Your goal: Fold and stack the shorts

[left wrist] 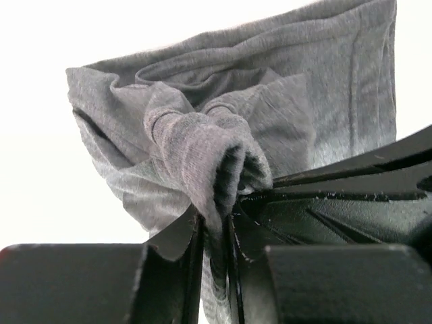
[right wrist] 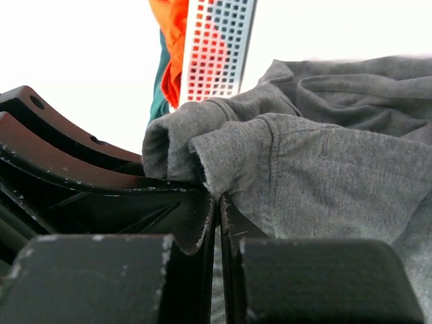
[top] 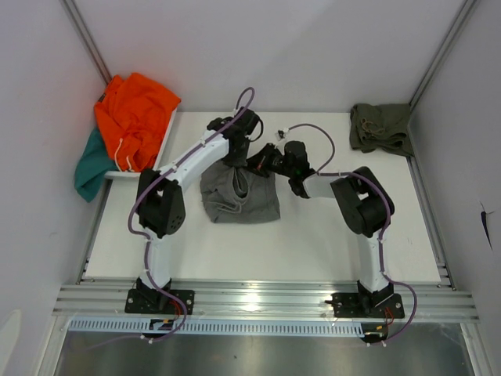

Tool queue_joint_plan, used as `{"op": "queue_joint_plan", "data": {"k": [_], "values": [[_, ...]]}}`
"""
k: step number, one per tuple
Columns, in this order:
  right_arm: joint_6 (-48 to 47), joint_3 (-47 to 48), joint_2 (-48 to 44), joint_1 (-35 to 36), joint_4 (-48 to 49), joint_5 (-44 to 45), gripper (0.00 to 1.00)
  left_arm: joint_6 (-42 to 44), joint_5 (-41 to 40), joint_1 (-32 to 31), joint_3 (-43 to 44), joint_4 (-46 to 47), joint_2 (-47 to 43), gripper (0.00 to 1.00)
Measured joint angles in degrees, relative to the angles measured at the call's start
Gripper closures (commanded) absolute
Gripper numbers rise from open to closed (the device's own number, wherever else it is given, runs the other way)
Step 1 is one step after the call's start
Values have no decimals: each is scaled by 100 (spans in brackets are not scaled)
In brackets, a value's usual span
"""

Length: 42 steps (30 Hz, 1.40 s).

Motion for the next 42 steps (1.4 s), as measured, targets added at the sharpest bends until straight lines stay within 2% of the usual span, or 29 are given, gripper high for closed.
{"op": "queue_joint_plan", "data": {"k": [9, 11, 13, 14, 15, 17, 18, 21, 22, 23, 25, 26, 29, 40, 42], "values": [[195, -155, 24, -378, 278, -280, 95, -114, 146, -262, 1121, -498, 501, 80], [271, -358, 66, -479, 448, -308, 92, -173, 280, -431, 1421, -531, 737, 78], [306, -575, 142, -573, 599, -319, 89, -199, 352, -579, 1604, -557, 951, 71], [310, -684, 190, -614, 619, -343, 83, -203, 428, -651, 1690, -555, 1075, 67], [345, -772, 236, -638, 649, -380, 78, -232, 553, -704, 1731, -505, 1176, 56], [260, -918, 286, -658, 605, -358, 70, -216, 629, -776, 1757, -525, 1327, 43], [225, -1027, 306, -697, 590, -352, 69, -225, 682, -785, 1759, -546, 1368, 34], [63, -1198, 299, -785, 553, -264, 63, -267, 752, -758, 1766, -553, 1445, 22], [-17, -1233, 282, -807, 518, -219, 63, -258, 765, -750, 1768, -551, 1449, 21], [-107, -1261, 243, -822, 457, -179, 62, -262, 800, -745, 1768, -546, 1451, 14], [-326, -1316, 114, -850, 284, -76, 56, -229, 815, -743, 1792, -551, 1451, 12], [-404, -1333, 50, -870, 201, -24, 44, -221, 848, -737, 1840, -568, 1451, 9], [-570, -1384, -63, -960, 42, 81, 31, -140, 968, -678, 2039, -623, 1445, 4], [-551, -1939, -262, -1067, 778, 20, 25, -9, 2173, 131, 2284, -503, 1113, 3], [-579, -2083, -323, -1095, 848, 26, 17, 68, 2369, 365, 2277, -487, 984, 3]]}}
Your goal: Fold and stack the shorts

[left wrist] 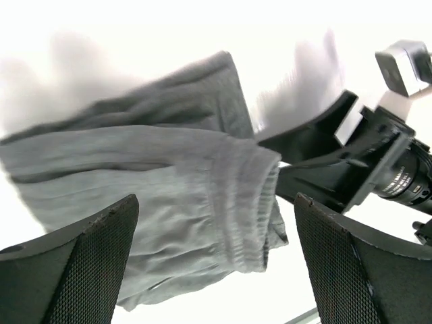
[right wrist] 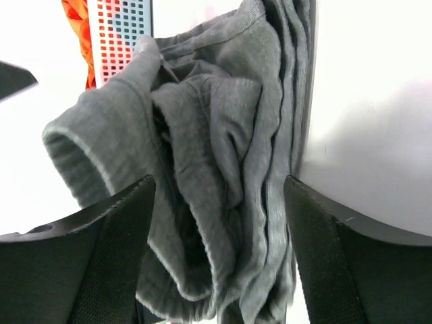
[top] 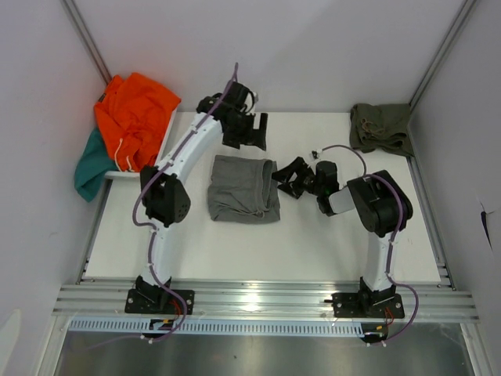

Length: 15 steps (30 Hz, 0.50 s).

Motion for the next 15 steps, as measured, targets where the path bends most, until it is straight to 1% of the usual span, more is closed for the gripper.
{"op": "queue_joint_plan", "data": {"k": [1, 2, 6, 11, 14, 15], "values": [[-33, -66, -66, -4, 2, 11, 11, 44, 79, 109, -24, 22, -87, 3], [-76, -133, -160, -11, 4, 22, 7, 81, 170, 203, -109, 81, -201, 3], [-260, -402, -695, -26, 103, 81, 2, 256, 538, 575, -852, 372, -938, 3], [-466, -555, -1091, 28, 369, 55, 3, 542, 1014, 758, -1762, 763, -1886, 3], [-752, -481, -1158, 234, 184, 81, 4, 723, 1163, 763, -2492, 1104, -2452, 3], [-927, -374, -1182, 343, -116, 144, 6, 780, 1215, 772, -2717, 1187, -2599, 3]]}}
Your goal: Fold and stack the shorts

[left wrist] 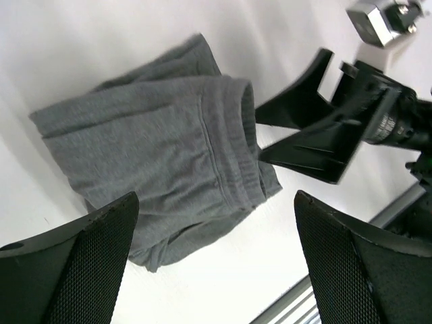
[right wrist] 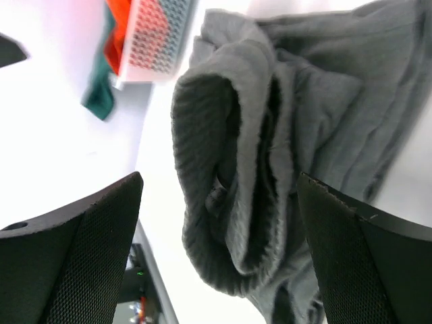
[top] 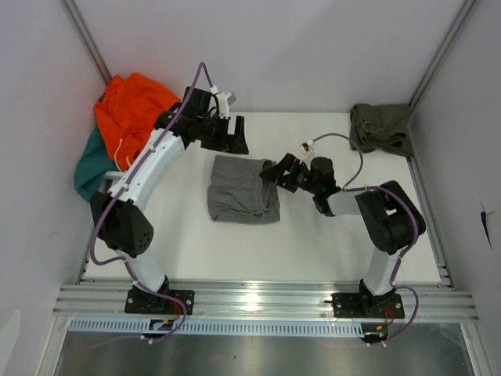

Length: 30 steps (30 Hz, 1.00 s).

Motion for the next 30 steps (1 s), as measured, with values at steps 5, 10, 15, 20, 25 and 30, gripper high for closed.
{"op": "queue_joint_plan", "data": {"k": [5, 10, 15, 20, 25, 30], "values": [[-817, 872, -9, 505, -1504, 533, 31, 216, 313, 55, -839, 420, -304, 3], [-1314, 1207, -9, 549, -2275, 981, 82, 361, 389, 96, -1530, 684, -310, 3], [-1294, 1134, 129, 243, -2520, 1078, 98, 520, 407, 96, -1792, 870, -308, 4], [-1292, 1187, 612, 59, -2490, 1064, 79, 649, 420, 98, -2057, 1200, -251, 5], [-1298, 1370, 879, 2, -2409, 916, 39, 678, 442, 98, -2393, 1432, -122, 5], [-1421, 1416, 741, 0, -2688, 986, 34, 750, 439, 98, -2540, 1486, -114, 5]]}}
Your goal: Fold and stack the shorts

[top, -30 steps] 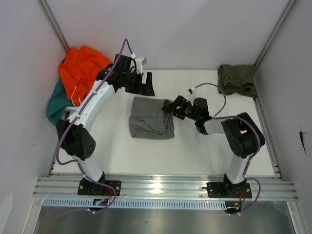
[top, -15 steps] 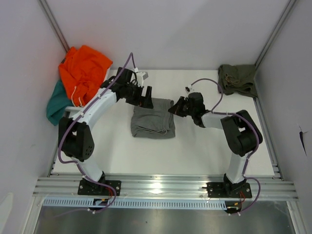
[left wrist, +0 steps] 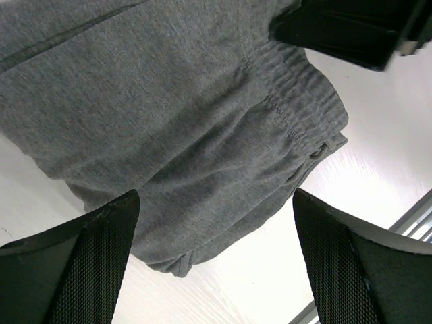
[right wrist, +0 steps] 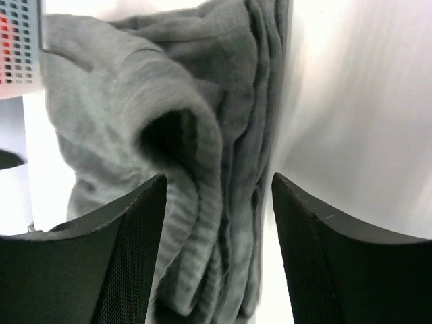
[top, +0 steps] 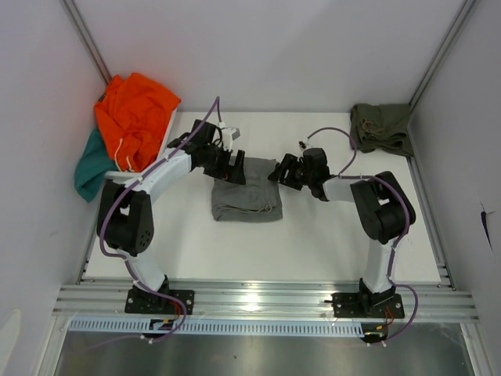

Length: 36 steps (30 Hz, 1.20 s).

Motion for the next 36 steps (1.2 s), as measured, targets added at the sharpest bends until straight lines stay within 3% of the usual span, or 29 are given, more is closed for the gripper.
{"op": "queue_joint_plan", "data": {"k": [6, 14, 19, 28, 36], "values": [[-103, -33, -883, 17, -374, 26, 37, 13, -17, 2, -26, 120, -7, 5], [-33, -385, -1910, 323, -160, -260, 64, 11, 184, 223, 219, 2, 0, 5], [446, -804, -1613, 509, 501, -868, 69, 2, 468, 389, 758, 9, 184, 5], [1366, -1126, 44, 319, 1582, -1478, 74, -140, 870, 391, 968, 66, 1051, 5], [1545, -1272, -9, 282, 1880, -1453, 73, -210, 863, 391, 966, 79, 1228, 6]]}}
